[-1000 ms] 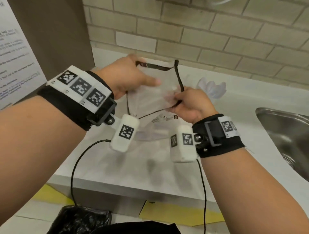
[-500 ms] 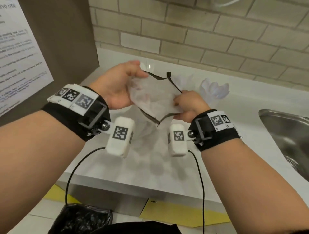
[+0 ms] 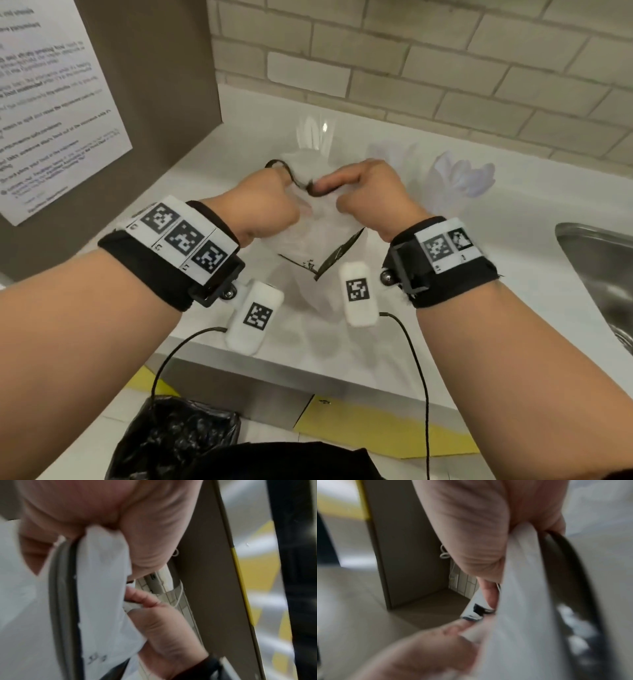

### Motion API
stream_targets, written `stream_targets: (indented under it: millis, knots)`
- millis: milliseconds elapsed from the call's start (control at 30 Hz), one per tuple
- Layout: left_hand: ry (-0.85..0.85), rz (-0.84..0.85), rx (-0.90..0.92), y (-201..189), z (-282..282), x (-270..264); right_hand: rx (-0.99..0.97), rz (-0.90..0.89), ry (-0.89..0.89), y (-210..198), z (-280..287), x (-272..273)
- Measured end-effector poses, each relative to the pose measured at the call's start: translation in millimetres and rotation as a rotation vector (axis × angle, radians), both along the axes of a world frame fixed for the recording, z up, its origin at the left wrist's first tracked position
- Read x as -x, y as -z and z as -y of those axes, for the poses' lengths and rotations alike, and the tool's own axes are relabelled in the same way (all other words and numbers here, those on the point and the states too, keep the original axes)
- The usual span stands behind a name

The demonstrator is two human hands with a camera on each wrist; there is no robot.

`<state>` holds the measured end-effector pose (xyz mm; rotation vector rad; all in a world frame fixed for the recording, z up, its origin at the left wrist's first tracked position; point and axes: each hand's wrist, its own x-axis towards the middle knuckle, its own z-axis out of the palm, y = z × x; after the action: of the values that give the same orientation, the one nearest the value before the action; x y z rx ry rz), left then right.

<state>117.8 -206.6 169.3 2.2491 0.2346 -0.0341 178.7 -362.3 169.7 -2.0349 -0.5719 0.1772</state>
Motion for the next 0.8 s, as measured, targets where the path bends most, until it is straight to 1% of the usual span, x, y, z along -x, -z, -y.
stream_targets:
  millis: [33,67,100,133,167,200,233,267,300,333,367,400,433,467,500,533,567,600,633,667,733,800]
  knots:
    - [-0.053,0.006,0.137,4,-2,1,0.115,0.096,0.053,4,-3,0]
    - [-0.091,-0.005,0.273,8,-4,2,0.211,0.165,0.051,8,-4,1]
    - [-0.121,0.006,0.406,12,-6,2,0.330,0.194,0.000,12,-5,0]
    - [-0.152,0.038,0.535,13,-7,4,0.480,0.172,-0.079,14,-6,1]
    - [-0.182,0.064,0.666,14,-8,6,0.629,0.113,-0.163,16,-5,4]
    - [-0.202,0.081,0.777,14,-8,7,0.743,0.046,-0.228,18,-6,7]
    - [-0.210,0.100,0.831,15,-7,8,0.797,0.024,-0.259,22,-7,9]
    - [-0.213,0.119,0.781,17,-7,9,0.803,0.030,-0.257,24,-7,10]
    - [-0.210,0.134,0.615,20,-8,10,0.781,0.045,-0.241,26,-9,10]
    - [-0.197,0.136,0.357,24,-11,9,0.728,0.063,-0.225,25,-10,10]
    - [-0.156,0.099,0.086,26,-15,9,0.638,0.083,-0.219,26,-10,9]
    - [-0.098,0.024,-0.139,28,-19,9,0.521,0.102,-0.220,27,-9,7]
    - [-0.050,-0.070,-0.300,30,-23,9,0.403,0.119,-0.221,27,-8,6]
    - [-0.028,-0.167,-0.396,33,-27,9,0.326,0.127,-0.225,27,-7,5]
    - [-0.027,-0.242,-0.454,36,-30,8,0.328,0.125,-0.215,28,-7,6]
    - [-0.040,-0.279,-0.468,37,-32,8,0.410,0.123,-0.198,29,-7,7]
    - [-0.050,-0.259,-0.453,39,-34,8,0.542,0.115,-0.189,31,-8,7]
    - [-0.057,-0.198,-0.417,40,-35,8,0.672,0.093,-0.193,33,-10,8]
    - [-0.075,-0.121,-0.364,41,-35,9,0.754,0.072,-0.193,35,-12,9]
    - [-0.106,-0.049,-0.317,39,-34,12,0.775,0.065,-0.183,35,-16,9]
    - [-0.197,0.076,-0.242,39,-33,18,0.711,0.041,-0.165,34,-27,7]
    - [-0.299,0.139,-0.183,41,-33,27,0.650,-0.015,-0.183,33,-39,6]
